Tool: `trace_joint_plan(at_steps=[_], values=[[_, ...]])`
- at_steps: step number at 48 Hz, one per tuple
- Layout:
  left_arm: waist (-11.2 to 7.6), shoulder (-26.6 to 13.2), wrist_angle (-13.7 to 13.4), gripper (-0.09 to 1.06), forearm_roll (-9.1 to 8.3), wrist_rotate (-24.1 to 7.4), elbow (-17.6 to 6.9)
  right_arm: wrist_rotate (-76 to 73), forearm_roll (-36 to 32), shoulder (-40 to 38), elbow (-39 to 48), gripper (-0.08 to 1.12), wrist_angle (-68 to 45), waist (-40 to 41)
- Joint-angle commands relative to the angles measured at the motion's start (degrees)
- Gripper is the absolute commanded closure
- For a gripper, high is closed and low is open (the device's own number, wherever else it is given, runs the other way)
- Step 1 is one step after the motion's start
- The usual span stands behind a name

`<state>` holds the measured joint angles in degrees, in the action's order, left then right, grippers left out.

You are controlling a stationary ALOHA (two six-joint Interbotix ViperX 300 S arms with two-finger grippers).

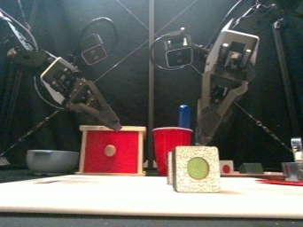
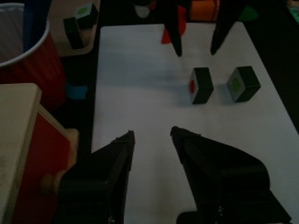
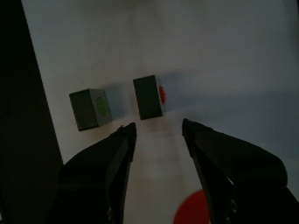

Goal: Place sushi on board then cut the sushi with the knife then place the pieces on the plate
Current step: Place the 4 sushi pieces on the plate

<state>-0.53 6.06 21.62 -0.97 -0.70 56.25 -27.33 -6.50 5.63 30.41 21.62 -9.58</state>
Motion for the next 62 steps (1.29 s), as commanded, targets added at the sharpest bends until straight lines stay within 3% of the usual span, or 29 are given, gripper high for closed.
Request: trace_joint_plan(at_steps=[1, 16, 26, 29, 48, 62], values=[[0.18, 0.4, 0.3, 0.18, -0.09, -0.1, -0.6, 0.1, -1.1, 0.0, -2.5, 0.22, 0.1, 0.1], [0.09, 0.4, 0.3, 0.18, -0.09, -0.1, -0.7, 0.2, -1.6, 5.2, -5.6, 0.27, 0.2, 0.0], [0.09, 0.4, 0.3, 0.18, -0.09, -0.1, -0.6, 0.0, -2.3, 3.3, -5.7, 0.59, 1.1, 0.1], [0.09, 0.4, 0.3, 0.18, -0.09, -0.1, -0.6, 0.0, -2.3, 1.1, -4.8, 0.63, 2.7, 0.2], [0.09, 0.4, 0.3, 0.18, -0.09, -0.1, -0.5, -0.2, -1.2, -18.8, 9.2, 0.57, 8.0, 7.4], [0.18, 0.4, 0.3, 0.18, -0.09, -0.1, -0.4, -0.2, -1.6, -32.7, 21.4, 0.57, 11.7, 22.5]])
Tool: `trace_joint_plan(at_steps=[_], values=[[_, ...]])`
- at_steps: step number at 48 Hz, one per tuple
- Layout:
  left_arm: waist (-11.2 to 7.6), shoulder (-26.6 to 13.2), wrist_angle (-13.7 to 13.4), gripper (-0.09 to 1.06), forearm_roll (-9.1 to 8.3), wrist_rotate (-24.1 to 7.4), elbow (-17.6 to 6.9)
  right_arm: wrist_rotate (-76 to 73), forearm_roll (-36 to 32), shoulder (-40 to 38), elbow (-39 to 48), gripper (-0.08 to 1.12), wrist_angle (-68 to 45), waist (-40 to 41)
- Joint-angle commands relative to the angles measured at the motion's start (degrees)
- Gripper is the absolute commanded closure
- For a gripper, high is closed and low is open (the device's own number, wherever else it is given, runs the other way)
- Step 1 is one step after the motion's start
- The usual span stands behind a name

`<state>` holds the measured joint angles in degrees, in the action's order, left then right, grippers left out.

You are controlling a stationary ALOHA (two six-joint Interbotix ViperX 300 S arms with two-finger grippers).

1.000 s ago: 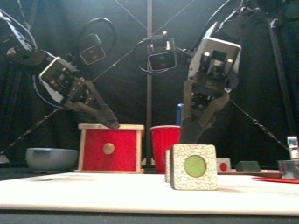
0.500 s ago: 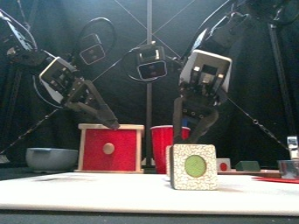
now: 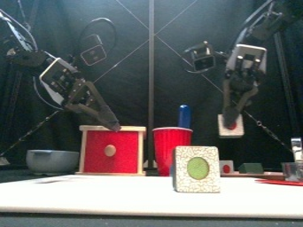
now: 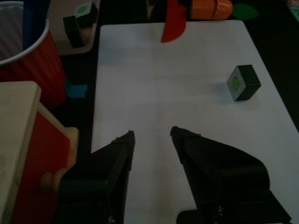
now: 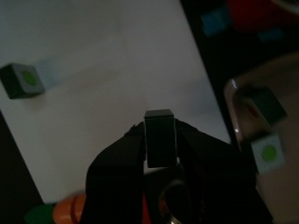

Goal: Place sushi on board then cut the sushi with the knife then place the pieces on the plate
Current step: Place the 4 sushi pieces on the plate

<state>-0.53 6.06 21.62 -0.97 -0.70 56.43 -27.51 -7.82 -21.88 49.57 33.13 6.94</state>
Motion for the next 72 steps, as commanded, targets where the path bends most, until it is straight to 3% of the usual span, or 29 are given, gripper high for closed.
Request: trace_joint_plan(at_steps=[1, 14, 30, 42, 72], values=[[0.18, 0.4, 0.3, 0.18, -0.09, -0.1, -0.5, 0.1, -0.4, -5.9, 2.6, 0.57, 0.2, 7.3], [0.18, 0.4, 0.3, 0.18, -0.09, 0.0, -0.5, 0.5, -6.1, -7.6, 7.6, 0.56, -1.6, 18.7], [0.18, 0.4, 0.3, 0.18, -0.09, -0.1, -0.5, 0.2, -6.1, -4.7, 11.9, 0.48, -9.5, 24.2], [0.18, 0.4, 0.3, 0.18, -0.09, 0.0, -0.5, 0.2, -5.7, -4.0, 12.2, 0.36, -11.1, 25.8], [0.18, 0.4, 0.3, 0.18, -0.09, 0.0, -0.5, 0.3, -4.0, -3.9, 12.2, 0.32, -10.9, 25.3]])
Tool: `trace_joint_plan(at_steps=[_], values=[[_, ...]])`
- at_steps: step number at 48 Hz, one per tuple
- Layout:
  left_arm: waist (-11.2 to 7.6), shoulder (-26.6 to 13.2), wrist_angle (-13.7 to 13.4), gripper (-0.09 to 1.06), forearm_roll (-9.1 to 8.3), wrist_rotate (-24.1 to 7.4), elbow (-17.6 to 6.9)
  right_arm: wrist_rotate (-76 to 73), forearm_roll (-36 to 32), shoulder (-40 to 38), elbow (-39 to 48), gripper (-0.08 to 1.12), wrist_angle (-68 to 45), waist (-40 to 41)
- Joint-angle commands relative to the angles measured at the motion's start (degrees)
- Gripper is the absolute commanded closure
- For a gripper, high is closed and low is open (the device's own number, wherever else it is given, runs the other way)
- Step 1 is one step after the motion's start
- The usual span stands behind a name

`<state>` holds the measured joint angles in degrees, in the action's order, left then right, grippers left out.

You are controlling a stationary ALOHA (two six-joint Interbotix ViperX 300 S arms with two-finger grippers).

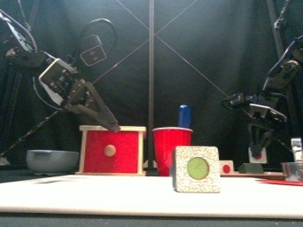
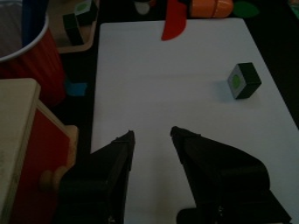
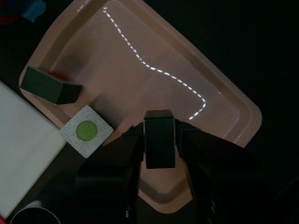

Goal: Place sushi on board then cut the sushi with the knife then place the pieces on the plate
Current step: Place the 4 sushi pieces on the plate

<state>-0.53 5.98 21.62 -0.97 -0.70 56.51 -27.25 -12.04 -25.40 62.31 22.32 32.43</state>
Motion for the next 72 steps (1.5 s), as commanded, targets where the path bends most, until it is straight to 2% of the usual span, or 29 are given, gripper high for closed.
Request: trace_joint_plan(at_steps=[1, 10, 19, 27, 36, 44, 49, 58, 72], values=[[0.18, 0.5, 0.3, 0.18, -0.09, 0.0, -0.6, 0.0, 0.2, -0.4, -0.5, 0.3, -0.1, -0.2], [0.18, 0.7, 0.3, 0.18, -0.09, 0.0, -0.5, 0.0, 0.5, -0.4, -0.5, 0.15, -0.1, -0.2], [0.09, 0.8, 0.2, 0.18, -0.09, 0.0, -0.6, -0.3, 1.1, -0.9, -1.4, 0.13, -0.2, -1.8], [-0.09, 1.0, -0.4, 0.18, -0.09, 0.0, -0.6, -0.2, 7.0, -1.3, -3.9, 0.13, -0.1, -11.2], [-0.09, 1.0, -0.4, 0.18, 0.0, 0.0, -0.5, -0.3, 12.1, 0.7, -9.8, 0.13, -0.6, -26.6], [-0.09, 1.0, -0.4, 0.18, 0.53, -0.1, -0.6, -0.2, 13.5, 7.4, -16.0, 0.13, -2.2, -37.2], [-0.09, 1.0, -0.4, 0.18, 0.7, -0.1, -0.6, -0.2, 13.4, 13.0, -19.7, 0.13, -3.7, -41.1], [-0.09, 1.0, -0.4, 0.18, 0.88, -0.1, -0.6, -0.1, 11.5, 22.9, -27.9, 0.13, -4.7, -45.4], [-0.09, 1.0, -0.4, 0.18, 0.88, -0.1, -0.5, -0.1, 10.3, 30.5, -34.8, 0.13, -4.7, -47.1]])
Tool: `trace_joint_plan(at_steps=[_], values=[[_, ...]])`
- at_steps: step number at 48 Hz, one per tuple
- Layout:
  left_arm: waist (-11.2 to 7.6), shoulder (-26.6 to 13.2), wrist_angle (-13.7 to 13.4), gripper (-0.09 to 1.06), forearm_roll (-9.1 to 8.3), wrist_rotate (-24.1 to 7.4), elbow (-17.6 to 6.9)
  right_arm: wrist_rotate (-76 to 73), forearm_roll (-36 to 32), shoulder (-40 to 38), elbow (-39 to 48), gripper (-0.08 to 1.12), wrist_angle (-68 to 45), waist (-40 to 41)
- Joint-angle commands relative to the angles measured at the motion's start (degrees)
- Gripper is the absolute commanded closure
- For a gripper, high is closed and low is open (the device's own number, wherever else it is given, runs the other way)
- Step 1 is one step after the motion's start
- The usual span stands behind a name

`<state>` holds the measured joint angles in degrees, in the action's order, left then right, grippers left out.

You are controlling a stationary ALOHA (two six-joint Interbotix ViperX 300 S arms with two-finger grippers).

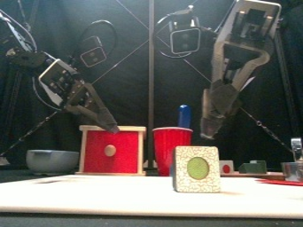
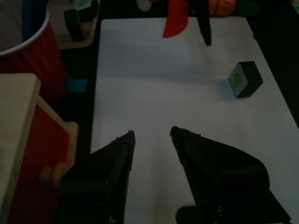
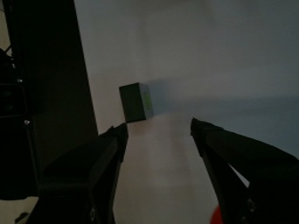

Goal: Place sushi on board then cut the sushi with the knife then place the pieces on the plate
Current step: Place the 4 sushi pieces on the plate

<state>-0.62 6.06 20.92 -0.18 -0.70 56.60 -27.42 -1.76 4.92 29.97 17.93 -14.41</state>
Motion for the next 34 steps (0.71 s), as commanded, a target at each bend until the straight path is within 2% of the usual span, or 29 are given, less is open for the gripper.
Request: trace_joint_plan(at_steps=[1, 22, 28, 34], values=[[-0.09, 0.9, 0.3, 0.18, 0.09, -0.1, -0.6, 0.1, 0.0, 0.4, -2.6, 0.13, -0.3, -0.3], [-0.09, 0.9, 0.3, 0.18, 0.09, -0.2, -0.6, 0.4, -0.1, 6.4, -5.6, 0.16, -0.8, -0.7], [-0.09, 0.9, 0.3, 0.18, 0.09, -0.2, -0.6, 0.3, -0.3, 6.7, -5.5, 0.27, -1.0, -0.7], [-0.09, 0.9, 0.3, 0.18, 0.09, -0.2, -0.5, 0.2, -0.6, 6.3, -5.1, 0.44, -0.9, -0.7]])
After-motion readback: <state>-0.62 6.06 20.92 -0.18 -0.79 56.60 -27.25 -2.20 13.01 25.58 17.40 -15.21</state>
